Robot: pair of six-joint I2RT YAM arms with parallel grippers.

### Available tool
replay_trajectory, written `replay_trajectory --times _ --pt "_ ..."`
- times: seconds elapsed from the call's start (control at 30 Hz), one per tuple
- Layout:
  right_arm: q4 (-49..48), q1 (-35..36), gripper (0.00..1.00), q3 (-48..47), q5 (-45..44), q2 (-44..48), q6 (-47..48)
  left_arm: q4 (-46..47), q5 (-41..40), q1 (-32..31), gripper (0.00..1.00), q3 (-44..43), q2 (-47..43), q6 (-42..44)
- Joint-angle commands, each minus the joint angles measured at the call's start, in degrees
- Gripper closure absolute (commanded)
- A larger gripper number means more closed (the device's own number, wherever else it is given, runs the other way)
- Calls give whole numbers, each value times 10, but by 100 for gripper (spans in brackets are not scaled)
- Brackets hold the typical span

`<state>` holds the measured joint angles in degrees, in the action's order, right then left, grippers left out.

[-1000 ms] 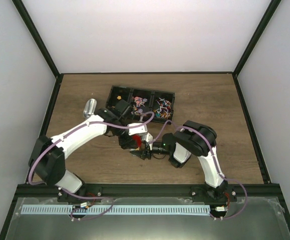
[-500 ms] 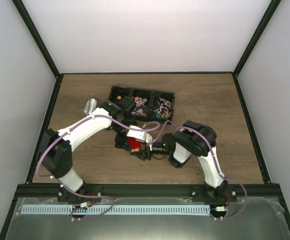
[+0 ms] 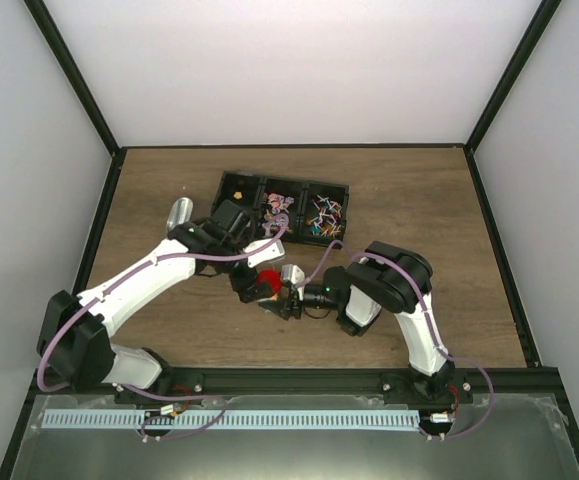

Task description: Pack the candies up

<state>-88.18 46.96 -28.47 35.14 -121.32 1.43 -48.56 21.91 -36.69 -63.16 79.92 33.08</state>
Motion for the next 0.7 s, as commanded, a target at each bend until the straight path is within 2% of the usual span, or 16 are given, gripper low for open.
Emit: replay_trajectory --times 0.0,0.2,0.37,0.5,0.67 --pt "-166 2 49 -11 -23 2 1 75 -4 -6 0 38 -11 -158" --pt "-163 2 49 -10 -31 3 7 100 -61 -21 3 57 -9 -210" --pt "-162 2 49 -11 -32 1 7 111 -80 -22 12 53 4 -223" --pt "-162 2 49 -10 -32 2 4 99 -66 -22 24 47 13 -189" --pt "-163 2 50 -10 -24 4 2 68 -61 -20 29 39 24 -140"
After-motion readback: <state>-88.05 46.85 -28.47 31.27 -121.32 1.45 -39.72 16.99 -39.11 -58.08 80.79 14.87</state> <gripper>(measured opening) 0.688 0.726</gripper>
